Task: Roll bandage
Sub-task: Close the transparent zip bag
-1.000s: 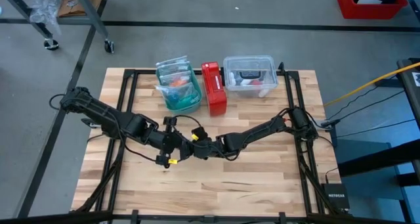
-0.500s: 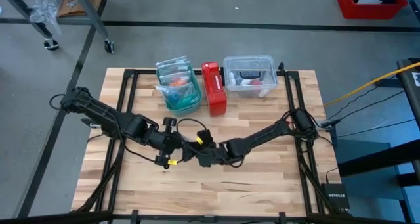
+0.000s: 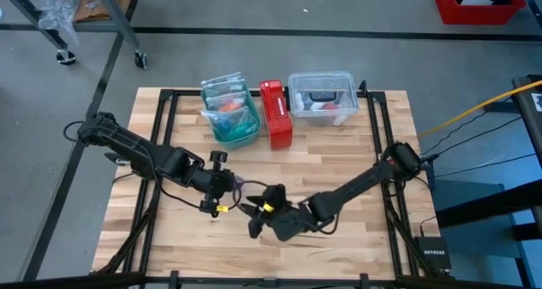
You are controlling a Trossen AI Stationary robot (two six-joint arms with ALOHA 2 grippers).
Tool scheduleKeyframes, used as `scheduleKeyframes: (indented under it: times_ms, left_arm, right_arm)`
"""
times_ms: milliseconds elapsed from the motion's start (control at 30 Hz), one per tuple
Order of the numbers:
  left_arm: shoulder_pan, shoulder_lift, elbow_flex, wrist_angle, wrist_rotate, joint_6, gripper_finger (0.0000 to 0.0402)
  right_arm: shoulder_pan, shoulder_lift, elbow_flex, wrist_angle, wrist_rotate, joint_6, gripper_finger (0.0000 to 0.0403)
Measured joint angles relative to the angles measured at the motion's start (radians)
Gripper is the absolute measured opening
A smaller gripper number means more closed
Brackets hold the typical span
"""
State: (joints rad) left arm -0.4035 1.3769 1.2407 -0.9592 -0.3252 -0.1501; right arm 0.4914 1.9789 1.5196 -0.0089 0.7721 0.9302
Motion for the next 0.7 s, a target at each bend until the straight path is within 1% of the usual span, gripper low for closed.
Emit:
scheduleKeyframes:
  times_ms: [100, 200, 300, 433, 700]
  left_arm:
    - [-0.009, 0.0, 0.0, 0.018, 0.008, 0.0, 0.0]
    - [-0.014, 0.0, 0.0, 0.045, 0.062, 0.0, 0.0]
    - [-0.016, 0.0, 0.0, 0.07, 0.104, 0.0, 0.0]
    - [-0.016, 0.0, 0.001, 0.079, 0.148, 0.0, 0.0]
    - [-0.016, 0.0, 0.001, 0.079, 0.261, -0.006, 0.0]
  right_arm:
    - [0.023, -0.004, 0.0, -0.076, 0.051, -0.001, 0.0145]
    - [0.035, -0.004, 0.0, -0.141, 0.04, -0.001, 0.0145]
    - [0.039, -0.005, 0.0, -0.182, -0.025, 0.004, 0.0145]
    - [0.039, -0.005, 0.0, -0.17, -0.128, 0.006, 0.0145]
    - [0.038, -0.005, 0.0, -0.173, -0.212, 0.005, 0.0145]
